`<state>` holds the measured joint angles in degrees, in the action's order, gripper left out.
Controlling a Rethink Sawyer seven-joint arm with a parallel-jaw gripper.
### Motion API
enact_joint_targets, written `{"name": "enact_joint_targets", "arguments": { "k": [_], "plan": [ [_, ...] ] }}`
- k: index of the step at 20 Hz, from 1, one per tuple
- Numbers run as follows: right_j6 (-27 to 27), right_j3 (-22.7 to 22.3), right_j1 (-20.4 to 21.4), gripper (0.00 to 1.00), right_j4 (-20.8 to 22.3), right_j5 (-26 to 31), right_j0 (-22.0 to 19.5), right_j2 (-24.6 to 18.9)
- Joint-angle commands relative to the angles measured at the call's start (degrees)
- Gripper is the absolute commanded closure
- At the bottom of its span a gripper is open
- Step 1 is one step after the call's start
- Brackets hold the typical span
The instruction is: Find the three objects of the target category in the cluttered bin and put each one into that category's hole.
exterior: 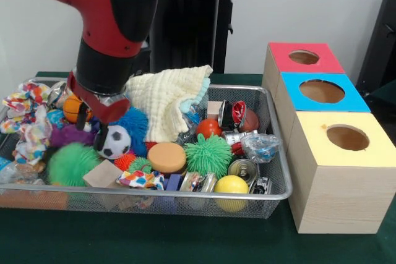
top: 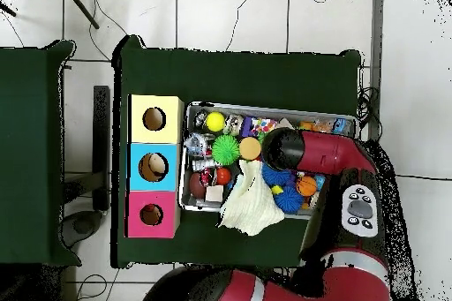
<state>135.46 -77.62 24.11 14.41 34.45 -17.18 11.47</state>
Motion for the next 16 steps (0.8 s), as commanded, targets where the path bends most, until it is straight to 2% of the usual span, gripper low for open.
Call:
{"name": "enact_joint_targets", "arguments": {
  "k": [1, 4, 7, 12, 16],
  "plan": [
    [-13.7, -2.6, 6.1, 0.0, 2.3, 14.3, -1.7, -4.9],
    [-15.9, 1.4, 5.8, 0.0, 2.3, 19.3, -3.4, -6.1],
    [-17.2, 4.1, 4.5, 0.0, 2.9, 21.3, -4.9, -7.3],
    [-19.9, 7.2, 1.5, 0.0, 5.7, 18.5, -7.4, -9.6],
    [-27.7, 9.1, -3.1, 0.0, 9.0, 11.1, -13.2, -15.4]
  ]
}}
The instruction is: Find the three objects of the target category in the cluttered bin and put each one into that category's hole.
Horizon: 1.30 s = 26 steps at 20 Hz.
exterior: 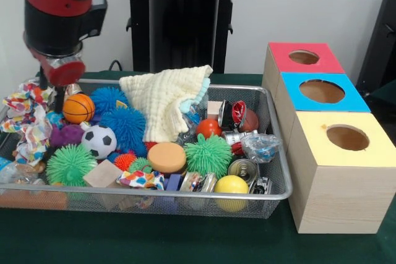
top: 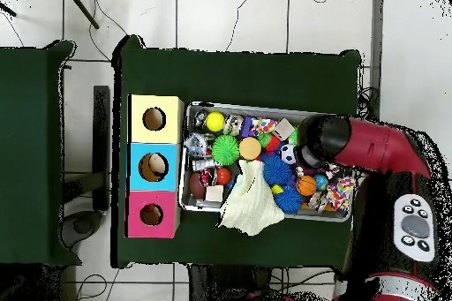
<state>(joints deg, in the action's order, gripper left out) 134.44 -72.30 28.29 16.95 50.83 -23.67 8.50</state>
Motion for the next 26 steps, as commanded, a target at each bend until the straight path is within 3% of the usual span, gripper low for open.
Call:
{"name": "enact_joint_targets", "arguments": {
  "k": [1, 4, 8, 15, 26],
  "plan": [
    [-29.1, 4.3, -8.3, 0.0, 7.5, -6.8, -8.2, -14.0],
    [-31.4, 4.6, -10.2, 0.0, 9.7, -9.0, -10.9, -16.5],
    [-30.5, 4.9, -12.2, 0.0, 11.9, -11.4, -12.0, -17.7],
    [-31.7, 3.2, -12.9, 0.0, 12.8, -12.5, -14.5, -20.2],
    [-34.8, 2.0, -11.1, 0.0, 10.4, -5.8, -18.0, -25.7]
  ]
}}
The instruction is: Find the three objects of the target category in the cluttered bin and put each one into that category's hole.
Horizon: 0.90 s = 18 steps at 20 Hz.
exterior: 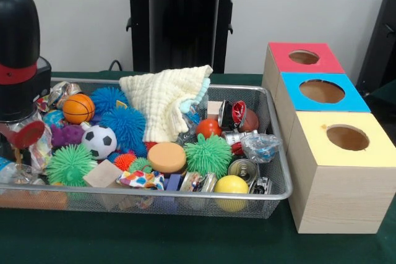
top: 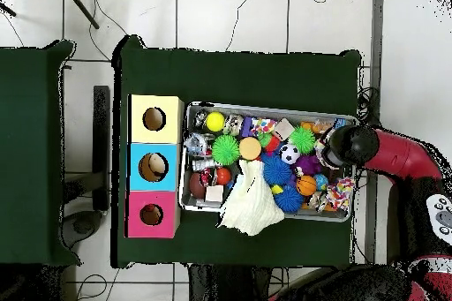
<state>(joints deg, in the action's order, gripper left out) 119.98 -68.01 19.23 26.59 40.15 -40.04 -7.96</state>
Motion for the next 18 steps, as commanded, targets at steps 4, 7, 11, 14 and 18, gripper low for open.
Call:
{"name": "enact_joint_targets", "arguments": {
  "k": [4, 7, 11, 14, 18],
  "plan": [
    [-20.5, -1.9, -2.6, 0.0, 1.0, 5.5, -2.5, -10.5],
    [-19.5, -2.7, -3.3, 0.0, 1.2, 4.1, -3.3, -11.3],
    [-17.2, -4.0, -4.0, 0.0, 2.1, 2.0, -3.2, -11.1],
    [-16.5, -3.4, -4.8, 0.0, 3.2, 2.5, -2.2, -10.1],
    [-16.5, -2.2, -7.1, 0.0, 2.9, 5.1, -2.2, -9.9]
  ]
}}
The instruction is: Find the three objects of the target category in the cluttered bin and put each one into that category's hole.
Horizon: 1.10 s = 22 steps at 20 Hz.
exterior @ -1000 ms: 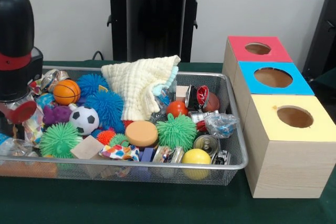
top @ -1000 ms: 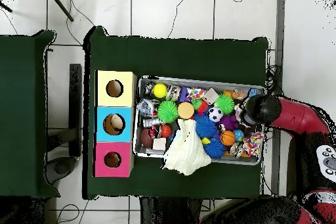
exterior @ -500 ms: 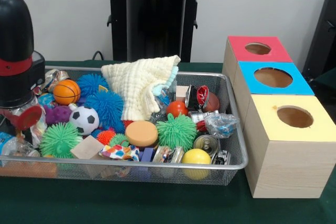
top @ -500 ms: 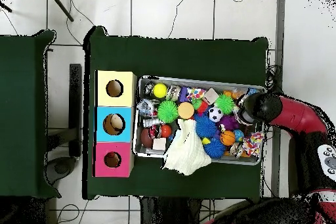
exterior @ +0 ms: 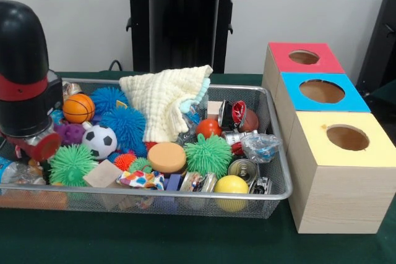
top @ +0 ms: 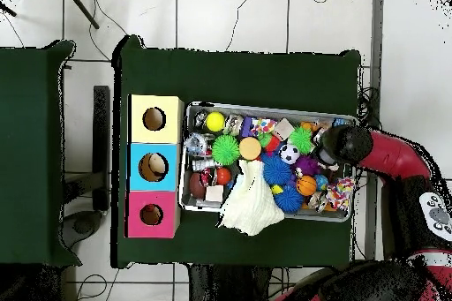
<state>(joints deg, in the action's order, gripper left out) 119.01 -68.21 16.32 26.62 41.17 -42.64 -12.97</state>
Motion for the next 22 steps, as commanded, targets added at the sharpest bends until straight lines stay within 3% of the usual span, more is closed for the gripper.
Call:
{"name": "enact_joint_targets", "arguments": {
  "k": [1, 4, 7, 8, 18, 20, 22],
  "plan": [
    [-15.9, -1.8, -4.5, 0.0, 2.6, 5.7, 0.5, -4.8],
    [-17.7, -0.6, -5.6, 0.0, 2.1, 8.5, 0.3, -5.4],
    [-19.4, -0.9, -5.4, 0.0, 3.1, 6.4, -0.1, -6.1],
    [-19.2, -1.1, -5.2, 1.0, 3.5, 5.6, -0.1, -6.0],
    [-20.0, 0.4, -4.6, 1.0, 4.9, 6.3, 1.4, -5.4],
    [-17.5, -1.2, -2.7, 1.0, 5.3, 3.9, 2.2, -4.7],
    [-15.4, -5.2, 2.0, 1.0, 5.9, -0.2, 2.9, -4.6]
  ]
}}
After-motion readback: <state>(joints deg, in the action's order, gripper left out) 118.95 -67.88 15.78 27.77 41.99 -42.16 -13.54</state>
